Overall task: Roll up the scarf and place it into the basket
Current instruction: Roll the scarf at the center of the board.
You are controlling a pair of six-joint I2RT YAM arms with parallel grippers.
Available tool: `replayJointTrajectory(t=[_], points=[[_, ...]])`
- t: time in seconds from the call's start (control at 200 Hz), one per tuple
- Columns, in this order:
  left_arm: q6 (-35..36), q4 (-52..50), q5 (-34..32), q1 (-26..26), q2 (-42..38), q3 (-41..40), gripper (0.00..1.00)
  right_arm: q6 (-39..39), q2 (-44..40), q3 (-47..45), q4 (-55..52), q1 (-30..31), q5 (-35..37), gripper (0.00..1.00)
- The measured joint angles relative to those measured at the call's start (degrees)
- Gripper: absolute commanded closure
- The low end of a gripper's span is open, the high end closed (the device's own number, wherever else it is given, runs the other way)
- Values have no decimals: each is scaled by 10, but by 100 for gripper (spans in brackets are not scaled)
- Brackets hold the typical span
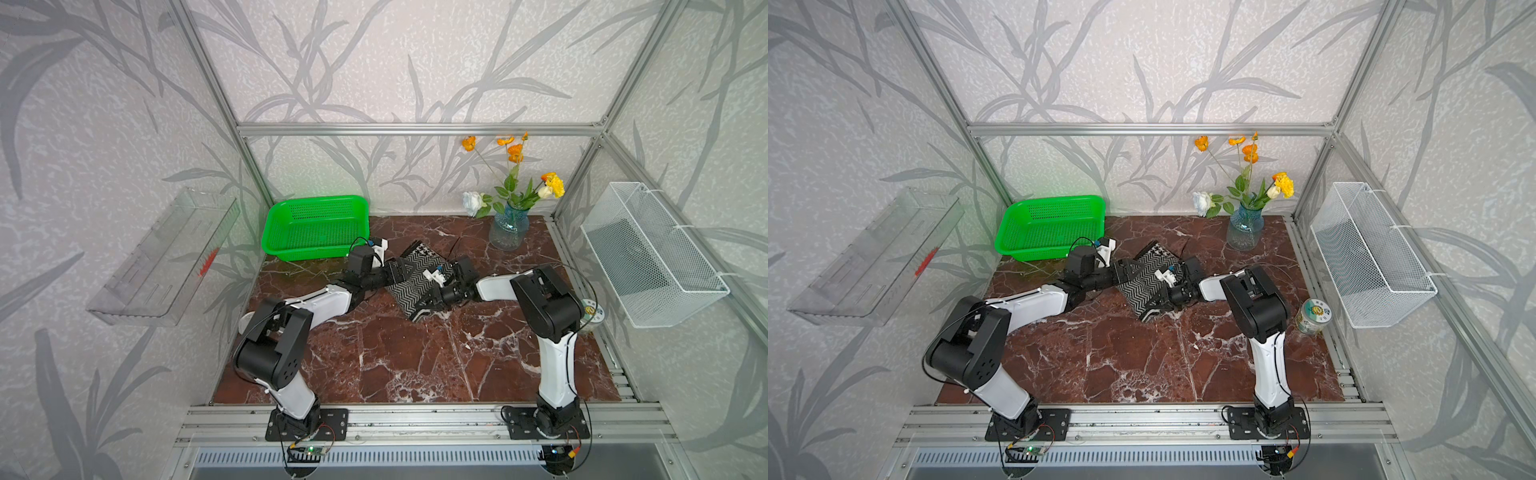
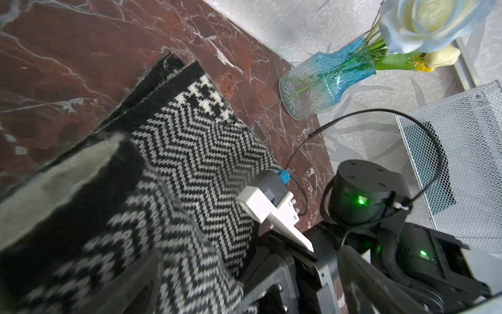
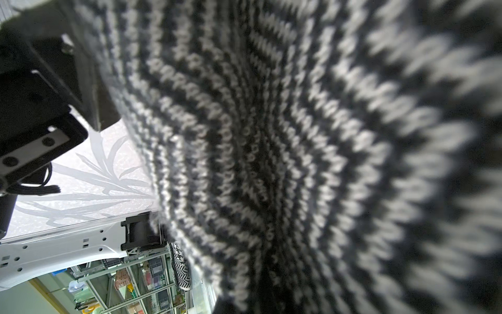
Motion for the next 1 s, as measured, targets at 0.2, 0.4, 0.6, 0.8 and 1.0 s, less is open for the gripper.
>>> replayJointTrajectory(t=[0.2,0.4,0.6,0.8,1.0], points=[[-18,30,-30,3,85,22,2,-30,-19,7,-46,-1,36,93],[-63,85,-44,12,115,24,3,-93,-116,13,-141,8,160,1],[-102,137,-45,19,141,30,3,-189,-226,57,-243,120,384,1],[-122,146,-44,19,142,29,3,-281,-243,88,-277,268,586,1],[-138,148,-34,19,142,29,3,-328,-156,136,-313,271,707,0]])
